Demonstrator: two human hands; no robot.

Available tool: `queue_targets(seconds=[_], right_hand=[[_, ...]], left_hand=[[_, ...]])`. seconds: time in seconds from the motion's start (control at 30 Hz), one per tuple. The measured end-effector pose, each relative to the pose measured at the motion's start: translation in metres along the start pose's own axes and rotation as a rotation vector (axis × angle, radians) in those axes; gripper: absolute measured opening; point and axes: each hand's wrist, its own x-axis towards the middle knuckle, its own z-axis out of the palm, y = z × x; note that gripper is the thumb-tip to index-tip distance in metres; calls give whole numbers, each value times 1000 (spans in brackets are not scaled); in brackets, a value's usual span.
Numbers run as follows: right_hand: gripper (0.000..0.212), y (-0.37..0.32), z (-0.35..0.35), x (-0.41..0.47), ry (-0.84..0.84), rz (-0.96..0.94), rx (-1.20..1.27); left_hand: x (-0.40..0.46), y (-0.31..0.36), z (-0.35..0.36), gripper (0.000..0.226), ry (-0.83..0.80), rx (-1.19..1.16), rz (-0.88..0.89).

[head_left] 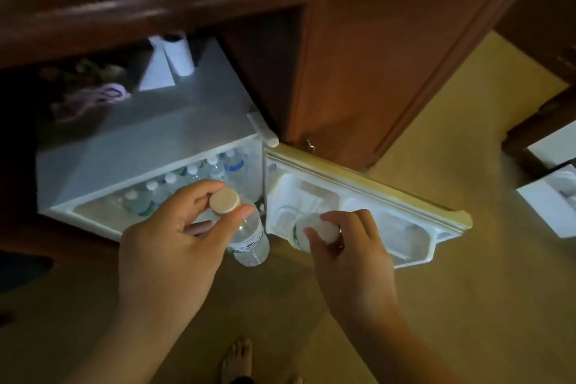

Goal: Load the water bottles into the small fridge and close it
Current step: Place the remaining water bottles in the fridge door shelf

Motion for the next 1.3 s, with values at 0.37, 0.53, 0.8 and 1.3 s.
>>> queue_targets(seconds=[0.37,0.53,0.8,1.3], right_hand=[[21,165,155,-48,96,-129,-132],[19,213,168,-54,137,-103,-174],[19,269,154,-44,260,25,-233],[27,315,157,-31,174,190,-351]], left_hand=[[-21,-169,131,29,7,5,5],[-38,-208,160,20,-81,9,47],[-45,-219,188,18,-169,-15,80],[-48,-208,199,21,-189,-83,20]])
